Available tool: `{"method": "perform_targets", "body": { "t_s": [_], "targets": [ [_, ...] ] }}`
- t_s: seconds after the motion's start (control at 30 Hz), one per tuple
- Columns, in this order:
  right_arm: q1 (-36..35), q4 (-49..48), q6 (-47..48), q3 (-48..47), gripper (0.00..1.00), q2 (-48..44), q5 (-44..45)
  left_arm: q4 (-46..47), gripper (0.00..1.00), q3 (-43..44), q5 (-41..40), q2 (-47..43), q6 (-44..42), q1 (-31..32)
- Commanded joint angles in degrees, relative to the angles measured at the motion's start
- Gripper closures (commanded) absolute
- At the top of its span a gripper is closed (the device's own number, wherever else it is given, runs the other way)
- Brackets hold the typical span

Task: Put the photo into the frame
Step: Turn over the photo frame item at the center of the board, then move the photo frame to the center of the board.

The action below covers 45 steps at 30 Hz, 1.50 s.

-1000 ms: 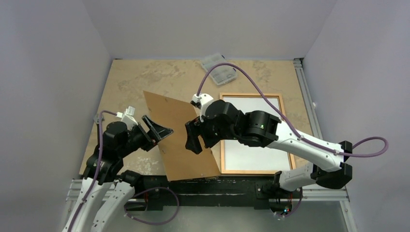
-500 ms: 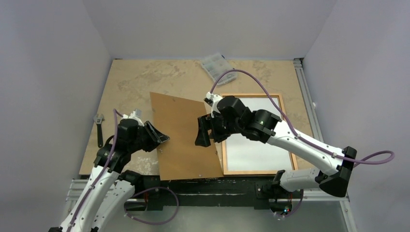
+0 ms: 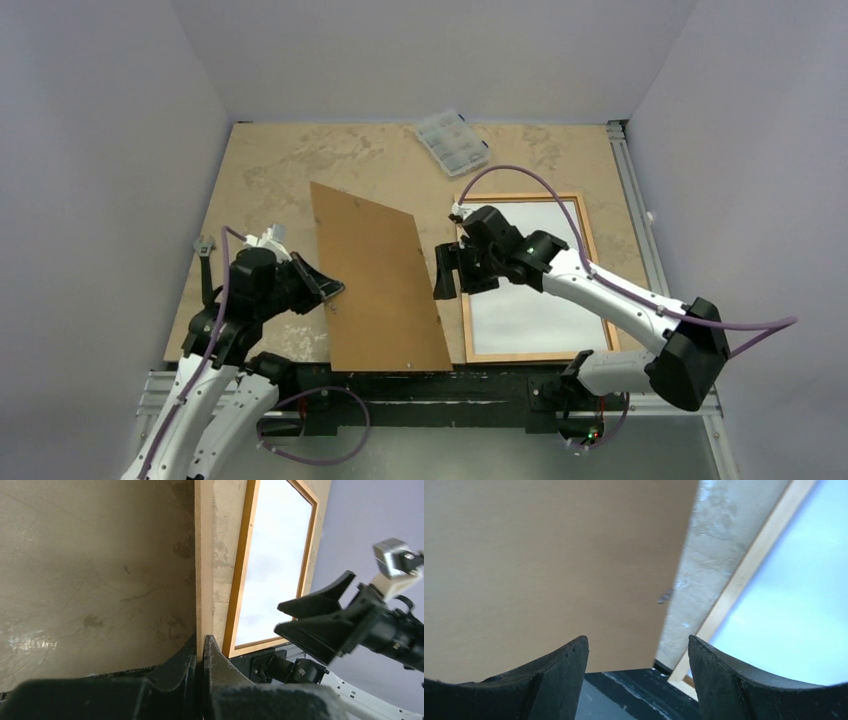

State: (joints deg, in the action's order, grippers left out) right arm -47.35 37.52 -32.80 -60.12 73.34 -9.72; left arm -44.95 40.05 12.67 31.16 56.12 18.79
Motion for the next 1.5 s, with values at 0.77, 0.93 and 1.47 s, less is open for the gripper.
{"method": "perform_targets", "body": {
  "t_s": [0.77, 0.93, 1.47],
  "targets": [
    [7.71, -9.45, 1.98, -1.44, 0.64, 25.8, 2.46, -9.83, 1.0, 22.85, -4.37, -14.53, 0.3, 0.1],
    [5.12, -8.71, 1.79, -4.89, 0.77, 27.93, 2.27, -9.84, 1.0, 23.31, -4.43, -14.75, 0.63, 0.1],
    [-1.94, -12.69, -3.32, -8.91, 0.54, 27.76, 0.93, -13.49, 1.0, 27.24, -6.25, -15.33, -0.65, 0.11]
  ]
}}
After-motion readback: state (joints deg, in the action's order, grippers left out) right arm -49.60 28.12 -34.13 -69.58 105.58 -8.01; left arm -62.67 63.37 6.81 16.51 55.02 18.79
